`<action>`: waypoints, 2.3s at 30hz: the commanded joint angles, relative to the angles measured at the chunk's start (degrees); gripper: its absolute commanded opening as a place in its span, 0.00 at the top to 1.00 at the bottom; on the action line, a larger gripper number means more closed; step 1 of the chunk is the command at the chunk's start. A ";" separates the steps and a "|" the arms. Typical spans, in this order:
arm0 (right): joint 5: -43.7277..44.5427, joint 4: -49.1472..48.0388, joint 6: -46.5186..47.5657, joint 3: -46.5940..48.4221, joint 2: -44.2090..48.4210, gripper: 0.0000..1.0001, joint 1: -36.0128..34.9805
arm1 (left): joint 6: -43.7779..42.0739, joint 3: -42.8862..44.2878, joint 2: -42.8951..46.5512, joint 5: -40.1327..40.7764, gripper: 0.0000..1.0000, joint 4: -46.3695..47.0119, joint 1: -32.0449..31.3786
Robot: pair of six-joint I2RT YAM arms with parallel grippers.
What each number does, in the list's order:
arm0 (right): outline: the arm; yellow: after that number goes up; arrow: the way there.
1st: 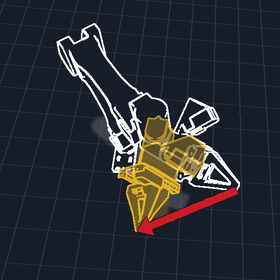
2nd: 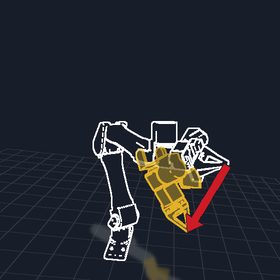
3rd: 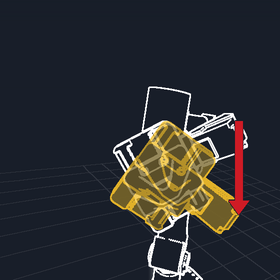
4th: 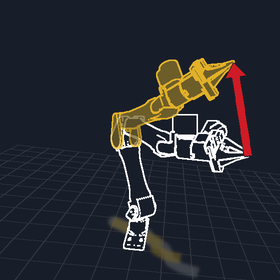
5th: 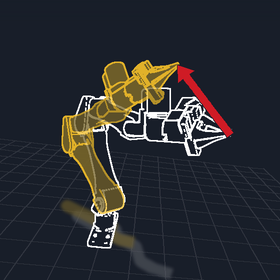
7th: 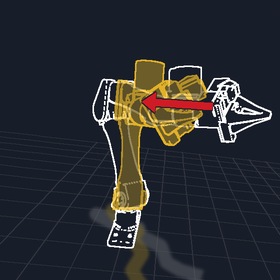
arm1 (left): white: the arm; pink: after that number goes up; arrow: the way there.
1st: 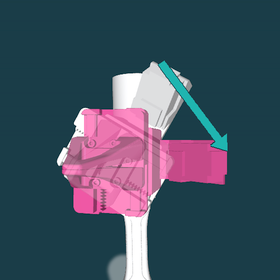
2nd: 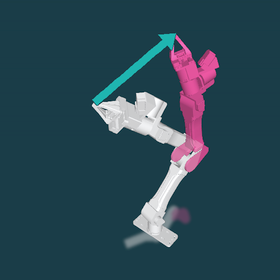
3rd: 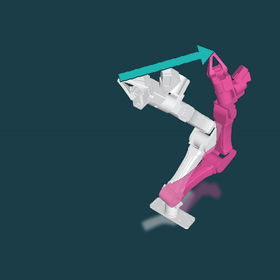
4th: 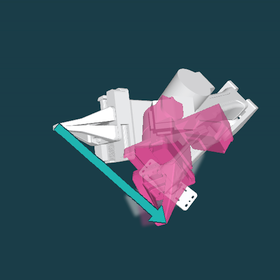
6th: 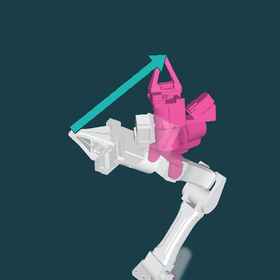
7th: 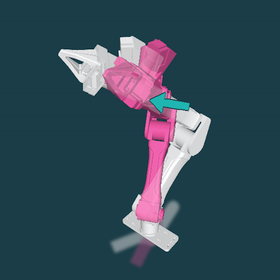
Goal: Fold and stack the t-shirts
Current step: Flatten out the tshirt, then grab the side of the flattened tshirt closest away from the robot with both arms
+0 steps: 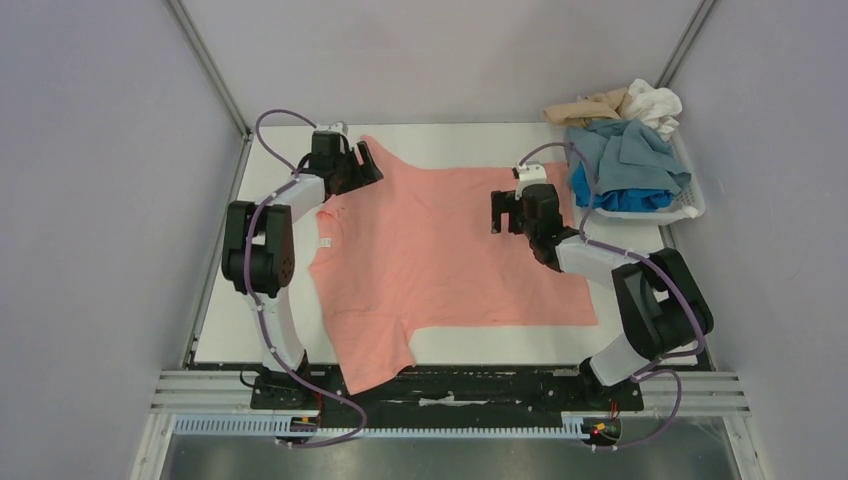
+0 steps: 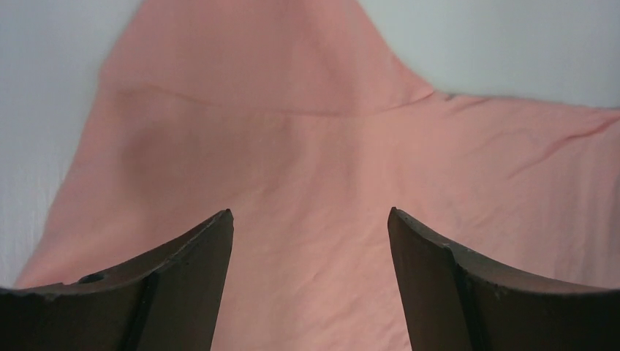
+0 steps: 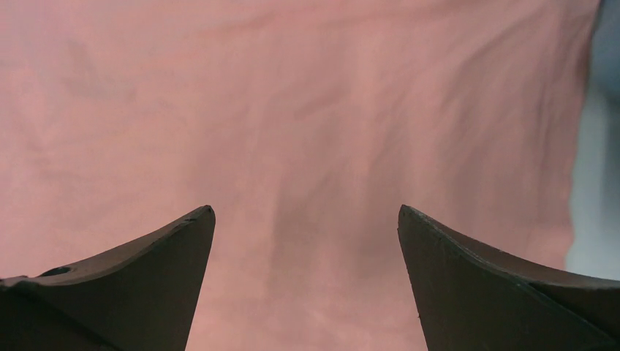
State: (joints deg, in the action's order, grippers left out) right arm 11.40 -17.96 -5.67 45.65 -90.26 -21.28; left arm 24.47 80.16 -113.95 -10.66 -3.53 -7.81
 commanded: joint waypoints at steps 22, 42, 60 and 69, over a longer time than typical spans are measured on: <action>-2.19 1.02 -12.73 1.14 -12.32 0.02 1.90 | 6.67 17.37 -18.08 0.58 0.15 -17.83 3.15; -3.66 7.23 -11.44 -16.10 18.29 0.02 1.59 | 8.30 -17.40 26.35 15.94 0.14 -19.28 -7.44; -1.39 11.63 -11.55 -20.25 23.81 0.02 1.57 | 43.61 -53.42 72.30 28.83 0.18 -45.57 -27.73; 0.03 12.00 -11.79 -20.08 23.47 0.02 1.59 | 43.83 -54.42 64.41 26.57 0.26 -43.57 -27.69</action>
State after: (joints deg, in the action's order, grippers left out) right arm 9.67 -5.43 -16.99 24.67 -66.50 -19.55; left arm 65.25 25.36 -46.92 16.21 -48.73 -35.29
